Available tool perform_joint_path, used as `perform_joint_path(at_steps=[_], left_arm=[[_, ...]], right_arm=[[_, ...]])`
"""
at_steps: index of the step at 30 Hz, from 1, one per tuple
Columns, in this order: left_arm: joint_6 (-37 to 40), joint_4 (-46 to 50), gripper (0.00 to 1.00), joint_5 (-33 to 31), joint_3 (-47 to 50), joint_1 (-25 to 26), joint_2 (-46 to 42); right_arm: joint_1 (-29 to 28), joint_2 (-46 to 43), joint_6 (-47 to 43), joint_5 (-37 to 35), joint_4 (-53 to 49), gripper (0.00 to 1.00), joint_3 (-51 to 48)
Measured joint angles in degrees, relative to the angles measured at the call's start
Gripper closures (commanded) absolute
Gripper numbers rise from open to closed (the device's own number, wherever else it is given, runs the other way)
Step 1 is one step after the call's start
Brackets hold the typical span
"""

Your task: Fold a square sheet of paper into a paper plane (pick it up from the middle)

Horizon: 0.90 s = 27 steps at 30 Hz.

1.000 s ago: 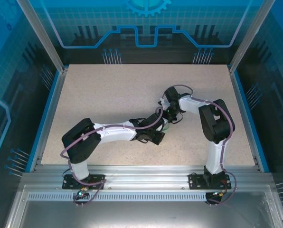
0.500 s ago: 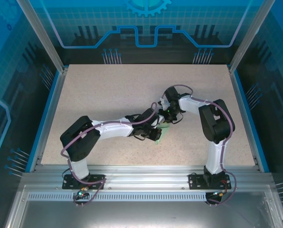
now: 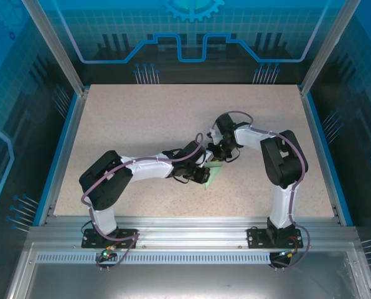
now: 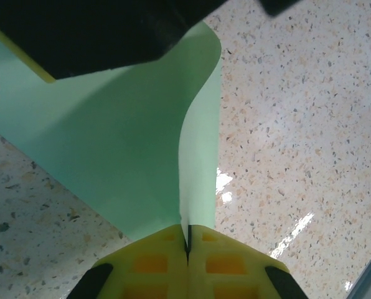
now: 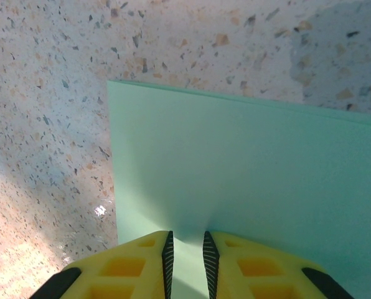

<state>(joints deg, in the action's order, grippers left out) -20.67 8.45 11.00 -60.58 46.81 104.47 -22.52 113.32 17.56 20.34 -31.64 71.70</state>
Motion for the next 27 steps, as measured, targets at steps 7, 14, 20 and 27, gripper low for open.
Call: perform_joint_path(at_steps=[7,14,20,27], left_arm=[[-0.33,-1.16,1.0,0.0,1.4,-0.35,0.22],[-0.37,-2.45,1.0,-0.04,2.58,-0.63,0.26],[-0.33,-3.04,0.99,0.0,2.67,-0.87,0.28],[-0.24,-3.21,0.98,0.0,2.67,-1.09,0.72]], right_arm=[[0.0,0.0,0.63,0.04,0.09,0.76,-0.02],[0.0,0.0,0.83,0.04,0.13,0.76,-0.02],[0.0,0.0,0.83,0.15,0.17,0.76,-0.09],[0.0,0.0,0.85,0.24,0.33,0.76,-0.13]])
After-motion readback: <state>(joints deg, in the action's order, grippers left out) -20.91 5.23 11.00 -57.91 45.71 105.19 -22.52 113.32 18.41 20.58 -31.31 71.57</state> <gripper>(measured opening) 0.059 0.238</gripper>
